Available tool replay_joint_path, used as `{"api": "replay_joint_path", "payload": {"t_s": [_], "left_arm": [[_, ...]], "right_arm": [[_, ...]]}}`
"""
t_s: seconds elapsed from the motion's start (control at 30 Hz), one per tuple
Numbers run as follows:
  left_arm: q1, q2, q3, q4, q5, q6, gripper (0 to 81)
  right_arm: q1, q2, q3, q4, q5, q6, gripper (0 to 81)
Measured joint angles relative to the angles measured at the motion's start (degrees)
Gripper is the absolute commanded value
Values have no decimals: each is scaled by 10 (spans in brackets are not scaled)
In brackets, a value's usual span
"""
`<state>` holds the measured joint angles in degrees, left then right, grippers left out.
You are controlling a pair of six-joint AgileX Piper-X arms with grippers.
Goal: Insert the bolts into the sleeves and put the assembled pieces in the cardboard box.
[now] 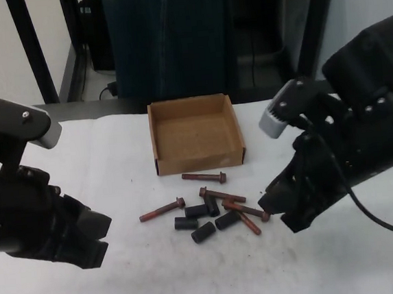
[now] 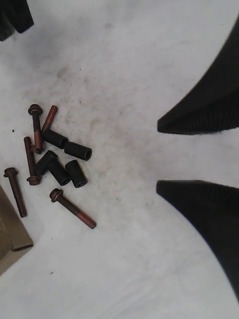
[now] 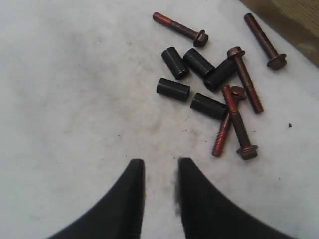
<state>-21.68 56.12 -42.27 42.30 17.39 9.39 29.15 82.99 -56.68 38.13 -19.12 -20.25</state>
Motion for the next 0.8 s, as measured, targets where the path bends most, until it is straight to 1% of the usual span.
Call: {"api": "replay_joint_path", "payload": {"t_s": [0.33,0.63,0.8], "left_arm": [[0,0,0,-24,0,0,306],[0,0,0,-34,0,0,306],[0,0,0,-37,0,0,306]], "right_arm": [[0,109,-45,0,37,-49,221],[3,154,-66,0,50,-84,221],[4,201,-96,-2,62,-106,221]]}}
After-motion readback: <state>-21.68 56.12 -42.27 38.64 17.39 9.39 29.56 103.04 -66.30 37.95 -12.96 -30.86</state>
